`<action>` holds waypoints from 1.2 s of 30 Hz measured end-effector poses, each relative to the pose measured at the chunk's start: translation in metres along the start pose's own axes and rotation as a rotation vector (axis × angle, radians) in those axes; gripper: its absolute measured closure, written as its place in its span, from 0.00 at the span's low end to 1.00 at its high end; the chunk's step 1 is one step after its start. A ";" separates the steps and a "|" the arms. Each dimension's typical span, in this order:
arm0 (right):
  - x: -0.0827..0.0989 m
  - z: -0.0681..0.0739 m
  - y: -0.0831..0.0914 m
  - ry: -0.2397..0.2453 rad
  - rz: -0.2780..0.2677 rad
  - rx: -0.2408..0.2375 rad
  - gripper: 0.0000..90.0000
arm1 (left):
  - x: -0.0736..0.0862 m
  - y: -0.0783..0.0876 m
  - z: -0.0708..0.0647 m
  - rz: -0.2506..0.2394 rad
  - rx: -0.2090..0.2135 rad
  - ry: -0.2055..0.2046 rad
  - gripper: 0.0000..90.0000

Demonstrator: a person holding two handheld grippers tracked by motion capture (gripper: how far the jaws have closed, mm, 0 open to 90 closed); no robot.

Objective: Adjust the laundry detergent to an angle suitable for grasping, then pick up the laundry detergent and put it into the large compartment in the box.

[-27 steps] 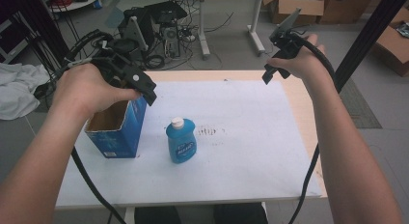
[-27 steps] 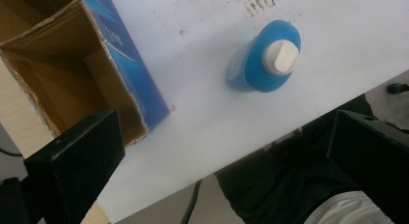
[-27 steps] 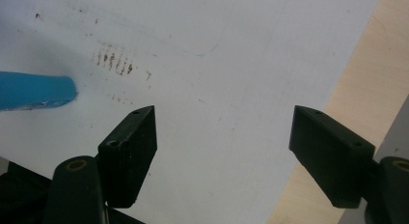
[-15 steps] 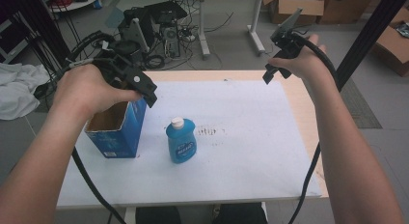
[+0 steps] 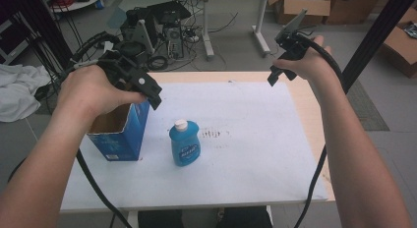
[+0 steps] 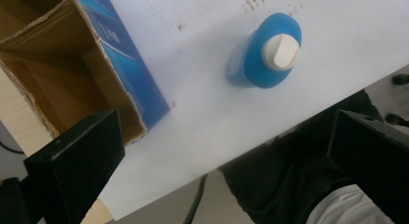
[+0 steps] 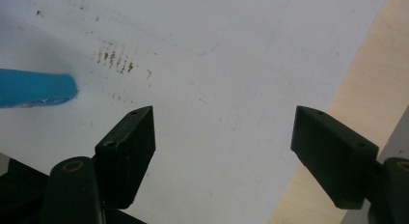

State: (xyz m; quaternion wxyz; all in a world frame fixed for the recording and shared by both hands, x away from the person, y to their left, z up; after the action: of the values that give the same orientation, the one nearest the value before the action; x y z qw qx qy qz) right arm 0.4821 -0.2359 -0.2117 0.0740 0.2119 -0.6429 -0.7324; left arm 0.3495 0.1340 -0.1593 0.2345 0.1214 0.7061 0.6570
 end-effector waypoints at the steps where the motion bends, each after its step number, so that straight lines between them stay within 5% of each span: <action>1: 0.000 0.000 0.000 -0.002 0.001 -0.002 0.27 | 0.000 0.000 -0.001 -0.001 0.000 -0.004 0.00; 21: 0.004 0.000 -0.002 0.005 0.000 -0.006 0.27 | 0.001 0.002 -0.004 -0.013 0.005 -0.039 0.00; 36: 0.007 -0.002 -0.006 0.008 0.004 -0.008 0.27 | -0.017 -0.033 -0.025 0.009 0.031 -0.129 0.00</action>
State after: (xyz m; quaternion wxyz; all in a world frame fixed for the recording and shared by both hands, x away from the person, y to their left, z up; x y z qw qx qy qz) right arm 0.4779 -0.2397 -0.2195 0.0789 0.2132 -0.6399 -0.7340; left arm 0.3560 0.1005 -0.1879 0.2747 0.1703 0.6992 0.6377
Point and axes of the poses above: each handheld gripper's, and its own axes: y roughly backward along the jaws, x roughly out of its underside, z roughly to its left, the point moved 3 cm from there along -y, roughly forward along the jaws, and after that the axes turned 3 degrees about -y, right-handed, at the moved point
